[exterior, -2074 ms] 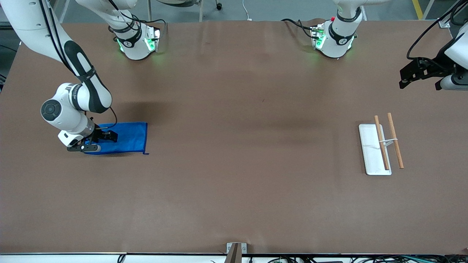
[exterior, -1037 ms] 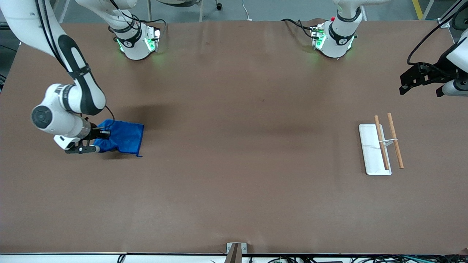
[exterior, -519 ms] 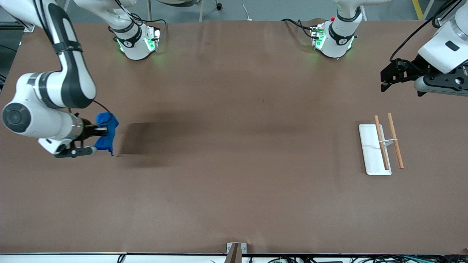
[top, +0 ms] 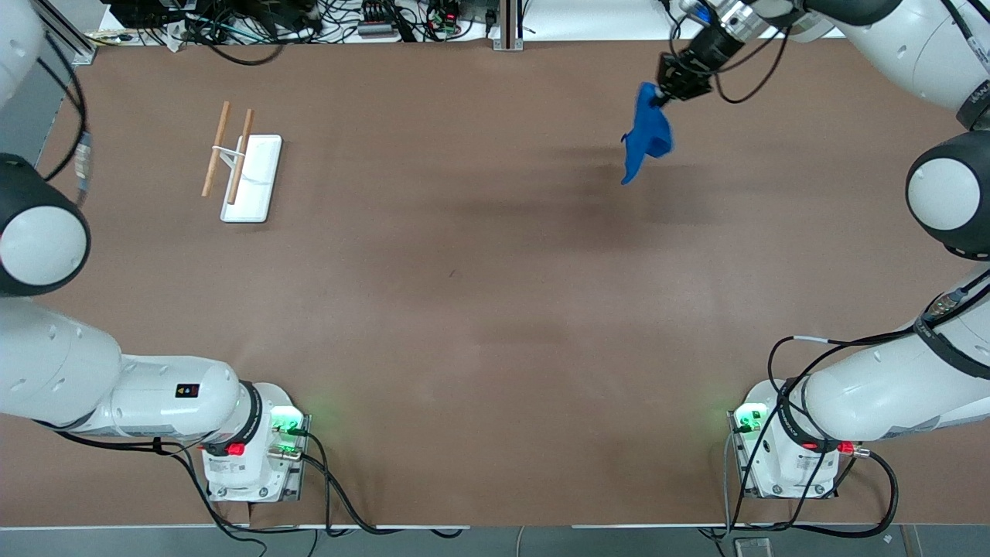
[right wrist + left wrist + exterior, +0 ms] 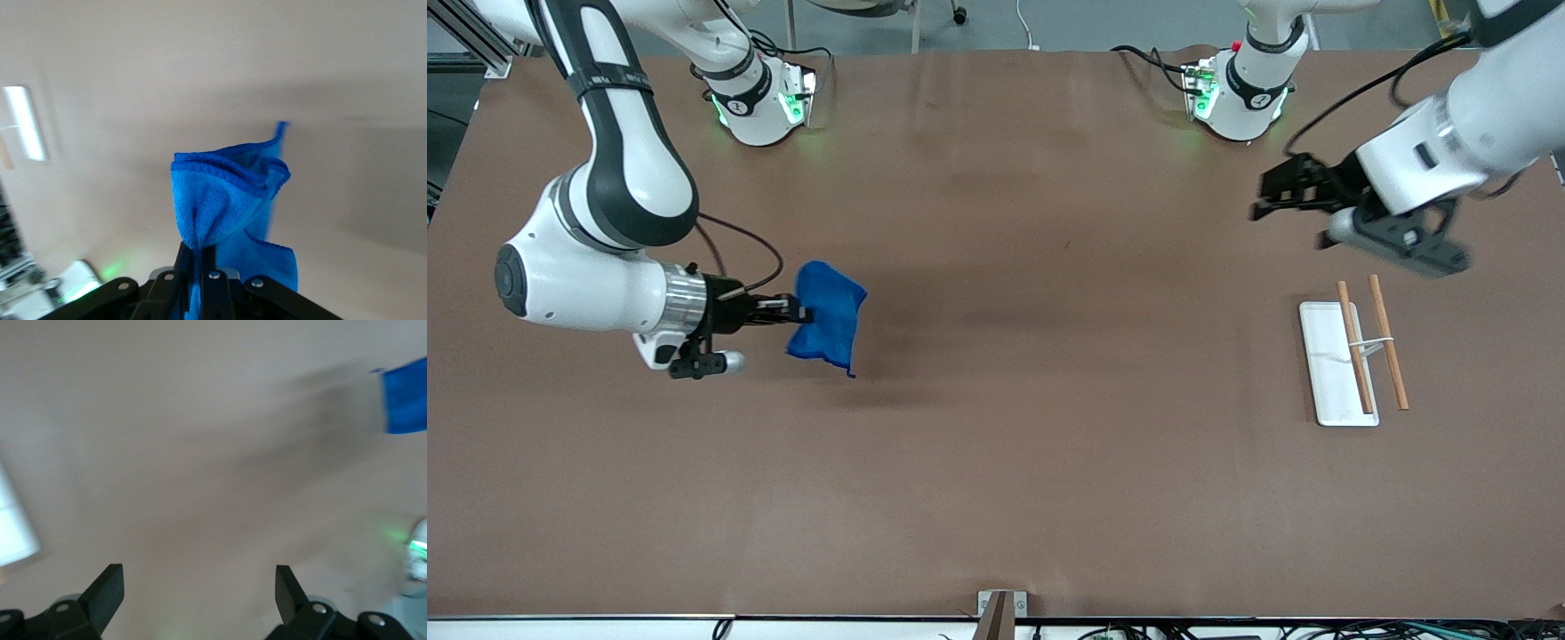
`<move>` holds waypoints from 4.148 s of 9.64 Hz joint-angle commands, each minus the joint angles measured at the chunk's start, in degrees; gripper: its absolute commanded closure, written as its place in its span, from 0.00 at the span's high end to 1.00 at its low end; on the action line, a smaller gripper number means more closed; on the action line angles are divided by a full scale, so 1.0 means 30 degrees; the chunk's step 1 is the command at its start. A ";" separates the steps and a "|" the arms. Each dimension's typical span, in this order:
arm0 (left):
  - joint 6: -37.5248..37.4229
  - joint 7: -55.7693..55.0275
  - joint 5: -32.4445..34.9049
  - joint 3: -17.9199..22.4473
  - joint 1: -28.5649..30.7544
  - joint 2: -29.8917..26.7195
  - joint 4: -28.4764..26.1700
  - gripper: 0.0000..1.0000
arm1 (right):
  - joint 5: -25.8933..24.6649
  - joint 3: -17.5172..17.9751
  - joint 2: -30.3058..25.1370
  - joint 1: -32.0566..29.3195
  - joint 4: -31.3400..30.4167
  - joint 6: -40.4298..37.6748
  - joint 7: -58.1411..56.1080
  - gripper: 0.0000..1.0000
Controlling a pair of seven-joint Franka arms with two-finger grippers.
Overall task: Right arm passes towel to left arm to hang
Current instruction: 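Lift the towel with the right gripper while the left gripper approaches, then carry the towel toward the left gripper while the left gripper reaches it, then grasp the towel's hanging edge with the left gripper, then open the right gripper and withdraw it while the left gripper carries the towel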
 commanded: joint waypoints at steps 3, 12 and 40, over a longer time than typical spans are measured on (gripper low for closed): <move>0.2918 0.4931 -1.0252 -0.0019 0.0649 0.1751 -0.4588 1.00 | 0.7365 0.1812 -0.0102 0.0358 0.0112 0.0958 0.0050 0.00; -0.4846 1.6632 -2.5095 -0.0893 0.0506 1.0371 -0.8315 0.89 | 2.0036 0.5039 0.0044 0.1966 0.0374 0.5613 -0.2584 0.00; 0.2918 0.3172 -1.5173 -0.2304 0.4218 0.6476 -0.5483 0.00 | -0.2579 0.2382 -0.0158 -0.4037 -0.0240 0.3215 -0.1680 1.00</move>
